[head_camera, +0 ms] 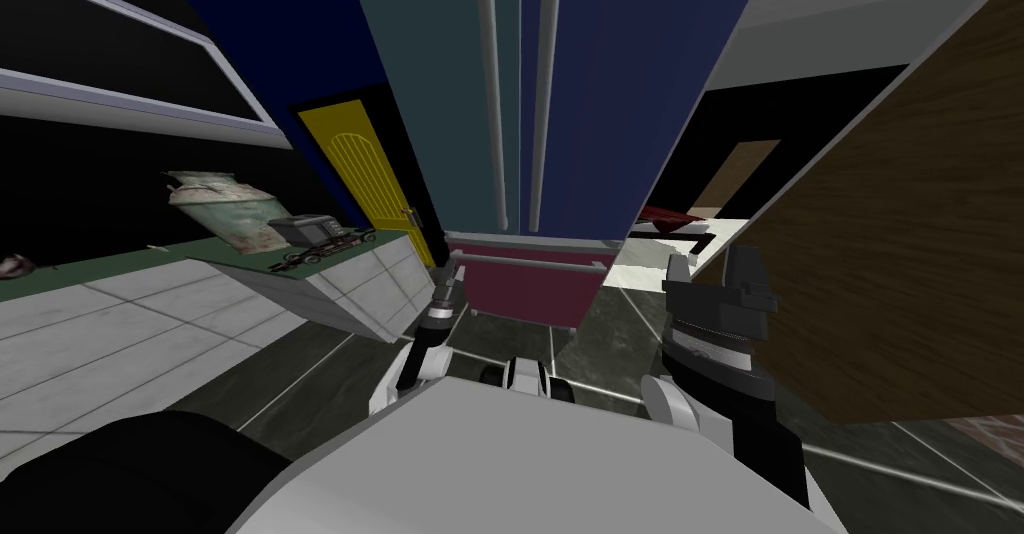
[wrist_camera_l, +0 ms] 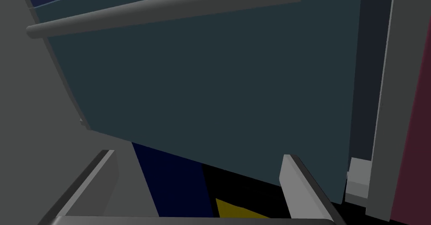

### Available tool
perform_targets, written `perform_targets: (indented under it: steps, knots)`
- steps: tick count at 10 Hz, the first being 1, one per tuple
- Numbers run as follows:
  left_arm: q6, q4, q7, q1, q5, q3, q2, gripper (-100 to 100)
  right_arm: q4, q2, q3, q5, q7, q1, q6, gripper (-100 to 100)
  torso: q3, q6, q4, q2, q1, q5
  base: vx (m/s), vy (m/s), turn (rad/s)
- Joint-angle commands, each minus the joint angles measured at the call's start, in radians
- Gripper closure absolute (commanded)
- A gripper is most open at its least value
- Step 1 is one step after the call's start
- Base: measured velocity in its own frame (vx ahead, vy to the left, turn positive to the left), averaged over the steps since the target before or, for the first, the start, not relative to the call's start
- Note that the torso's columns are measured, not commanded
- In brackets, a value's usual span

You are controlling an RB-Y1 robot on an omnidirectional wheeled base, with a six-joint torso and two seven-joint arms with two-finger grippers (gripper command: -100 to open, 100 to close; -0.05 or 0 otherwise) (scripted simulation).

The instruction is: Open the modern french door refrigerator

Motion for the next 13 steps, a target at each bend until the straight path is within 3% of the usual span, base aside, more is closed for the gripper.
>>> perform_targets:
  steps: [1, 2, 13]
  knots:
    - [-0.053, 0.080, -0.005, -0.020, -0.004, -0.002, 0.006, -100, 0.000, 0.000, 0.000, 0.000, 0.000, 0.000, 0.000, 0, -0.001, 0.000, 0.000, -0.002, -0.001, 0.000, 0.102, -0.061, -0.013]
    - [-0.053, 0.086, -0.005, -0.020, -0.004, -0.002, 0.006, -100, 0.000, 0.000, 0.000, 0.000, 0.000, 0.000, 0.000, 0, -0.002, 0.000, -0.001, -0.003, -0.002, -0.001, 0.069, -0.046, -0.001]
    - [-0.224, 0.378, -0.022, -0.083, -0.016, -0.009, 0.015, -100, 0.000, 0.000, 0.000, 0.000, 0.000, 0.000, 0.000, 0, -0.002, 0.000, -0.001, -0.004, -0.002, -0.001, 0.072, -0.050, -0.009]
